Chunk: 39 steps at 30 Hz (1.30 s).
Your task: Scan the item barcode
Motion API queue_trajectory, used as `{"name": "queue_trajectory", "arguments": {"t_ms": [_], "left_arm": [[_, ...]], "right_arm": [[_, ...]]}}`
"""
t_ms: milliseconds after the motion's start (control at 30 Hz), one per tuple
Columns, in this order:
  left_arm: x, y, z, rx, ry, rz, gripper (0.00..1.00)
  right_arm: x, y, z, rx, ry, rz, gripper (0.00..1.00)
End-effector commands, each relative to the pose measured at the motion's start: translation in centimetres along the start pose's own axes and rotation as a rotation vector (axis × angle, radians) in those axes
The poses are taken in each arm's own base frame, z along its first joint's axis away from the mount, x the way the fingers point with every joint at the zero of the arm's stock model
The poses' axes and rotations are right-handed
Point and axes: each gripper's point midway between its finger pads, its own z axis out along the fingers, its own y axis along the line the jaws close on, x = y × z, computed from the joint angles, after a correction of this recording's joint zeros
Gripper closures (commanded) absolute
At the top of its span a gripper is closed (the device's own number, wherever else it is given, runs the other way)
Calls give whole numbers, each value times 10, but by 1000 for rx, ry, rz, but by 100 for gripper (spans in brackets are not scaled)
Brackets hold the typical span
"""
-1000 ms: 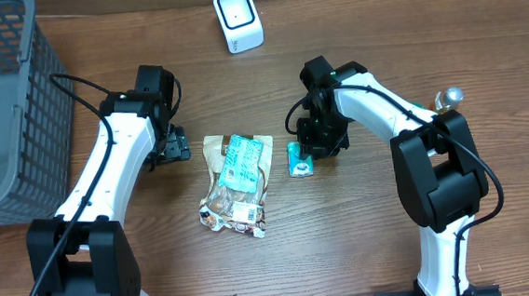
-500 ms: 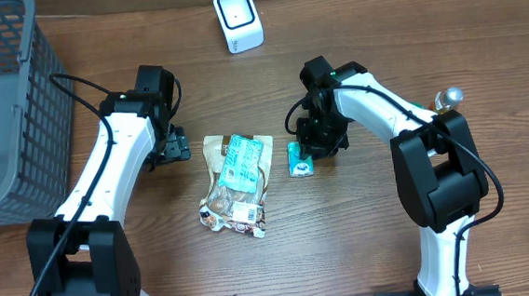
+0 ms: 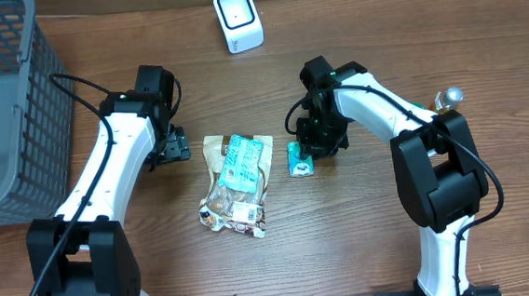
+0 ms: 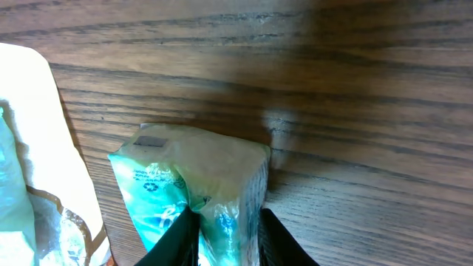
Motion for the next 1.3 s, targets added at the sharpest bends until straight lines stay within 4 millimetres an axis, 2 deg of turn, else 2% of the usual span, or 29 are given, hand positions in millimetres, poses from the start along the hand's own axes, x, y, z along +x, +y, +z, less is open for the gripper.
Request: {"name": "queue_trajectory", "arguments": {"t_ms": [0,367,400,467,667,733,767,900,1000,1033,1133,1267], "left_arm": [[-8,4,-9,0,-37,-27,0],[-8,4,-9,0,-37,-27,1],[-8,4,-9,0,-37,-27,0],[-8,4,-9,0,-37,-27,0],[-8,4,-9,0,-37,-27,1],[-8,4,-9,0,-37,-27,0],[-8,4,-9,0,-37,-27,0],[-8,4,-9,0,-37,-27,0],[-8,4,-9,0,-37,-27,1],[-8,4,-9,0,-37,-27,1],[-8,4,-9,0,-37,-28,0],[-8,4,-9,0,-37,-28,1]], "right_arm": [[3,-13,5,53,1,8,77],[3,-13,5,53,2,7,78],[3,-13,5,53,2,7,89],[4,-13,5,52,3,8,96],[2,-4,-3,21,0,-43,96],[1,10,-13,-47,-9,-109,96],[2,26,-29,-125,-35,-165,96],[6,48,-73,-291,-99,-253,96],[25,67,-119,-504,-130,-378,96],[33,71,-135,-569,-139,-411,96],[51,73,-163,-679,-151,-465,96],[77,75,-180,-771,-141,-566,96]]}}
